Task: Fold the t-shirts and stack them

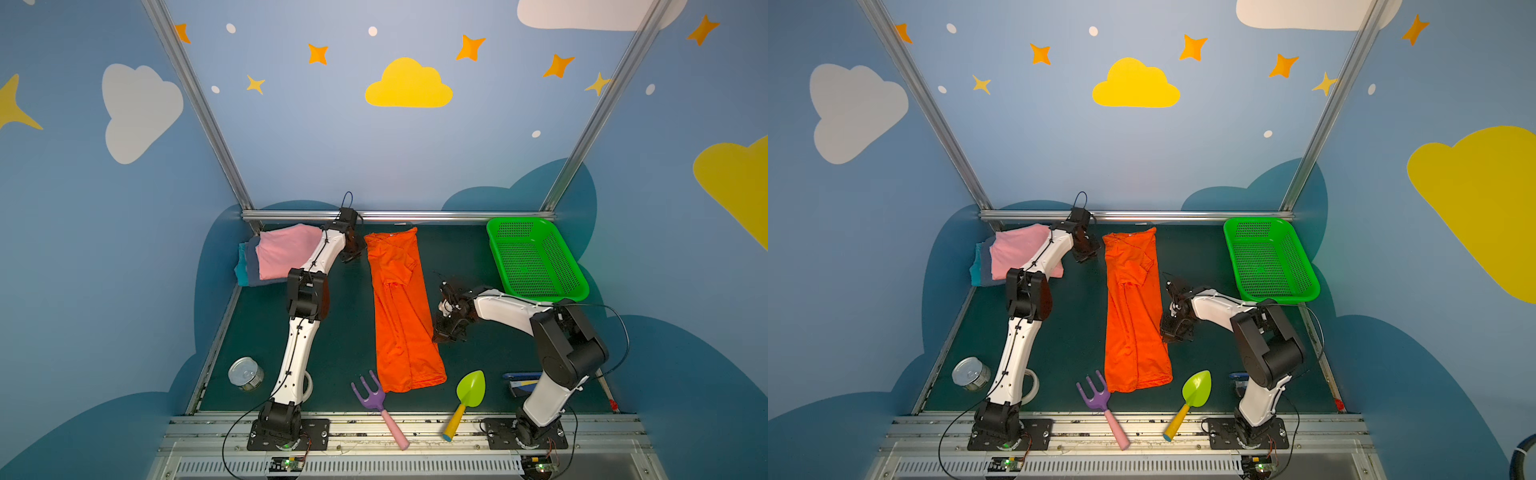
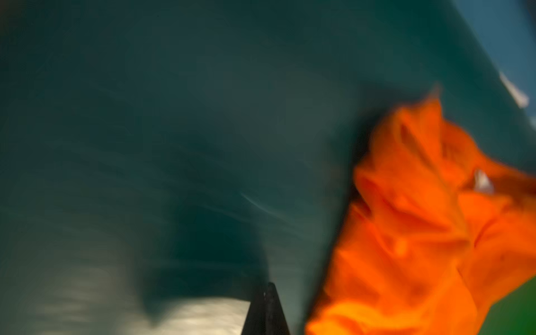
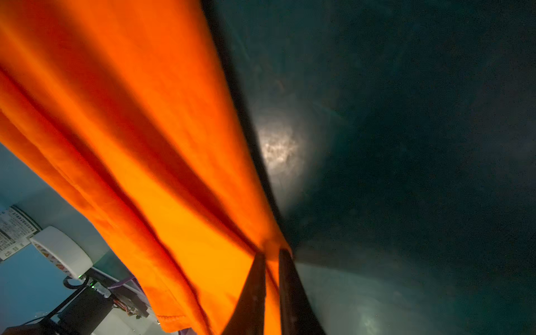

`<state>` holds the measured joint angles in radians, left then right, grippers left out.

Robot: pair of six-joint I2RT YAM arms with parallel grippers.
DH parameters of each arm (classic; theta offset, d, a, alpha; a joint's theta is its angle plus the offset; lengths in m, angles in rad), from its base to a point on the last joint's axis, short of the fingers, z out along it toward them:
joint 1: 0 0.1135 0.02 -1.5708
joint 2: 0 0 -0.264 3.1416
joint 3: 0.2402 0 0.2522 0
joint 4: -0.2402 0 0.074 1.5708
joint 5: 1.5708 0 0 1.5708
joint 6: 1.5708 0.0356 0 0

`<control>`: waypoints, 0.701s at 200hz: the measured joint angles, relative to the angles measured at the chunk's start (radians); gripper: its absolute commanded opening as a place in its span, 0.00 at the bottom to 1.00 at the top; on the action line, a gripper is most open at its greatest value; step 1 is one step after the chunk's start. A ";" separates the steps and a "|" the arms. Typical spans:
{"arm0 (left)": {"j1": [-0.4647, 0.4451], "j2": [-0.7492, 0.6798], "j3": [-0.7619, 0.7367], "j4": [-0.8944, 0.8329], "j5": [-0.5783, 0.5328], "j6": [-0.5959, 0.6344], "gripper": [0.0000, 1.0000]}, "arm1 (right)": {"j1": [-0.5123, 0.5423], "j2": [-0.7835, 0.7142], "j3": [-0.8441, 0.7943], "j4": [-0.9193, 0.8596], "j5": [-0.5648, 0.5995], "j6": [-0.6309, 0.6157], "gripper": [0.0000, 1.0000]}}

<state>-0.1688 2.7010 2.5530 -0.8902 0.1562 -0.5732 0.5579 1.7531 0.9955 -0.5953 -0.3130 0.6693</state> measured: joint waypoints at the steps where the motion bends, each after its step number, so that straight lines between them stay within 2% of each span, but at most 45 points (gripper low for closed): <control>1: 0.002 0.000 0.002 0.000 -0.001 0.000 0.04 | 0.000 0.000 0.000 0.000 0.000 0.000 0.13; 32: 0.033 0.034 0.095 -0.001 -0.011 0.000 0.04 | 0.000 0.002 0.000 -0.004 0.002 -0.011 0.11; 48: 0.023 0.043 0.126 -0.002 -0.002 -0.002 0.13 | 0.000 0.000 0.000 -0.004 0.001 -0.015 0.11; 69: -0.002 0.033 0.097 -0.007 0.014 -0.006 0.16 | 0.016 -0.014 0.001 -0.025 0.033 -0.019 0.12; 102: -0.055 -0.132 -0.216 0.047 0.014 -0.004 0.22 | 0.124 -0.070 0.037 -0.185 0.190 -0.017 0.23; 120: -0.081 -0.275 -0.414 0.063 0.013 -0.012 0.33 | 0.211 -0.122 0.095 -0.238 0.263 -0.009 0.26; 140: -0.108 -0.409 -0.559 0.087 0.009 -0.013 0.41 | 0.294 -0.189 0.127 -0.248 0.299 0.020 0.28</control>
<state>-0.2764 2.2917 1.9942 -0.8032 0.1654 -0.5865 0.8524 1.5639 1.1225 -0.8433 -0.0139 0.6895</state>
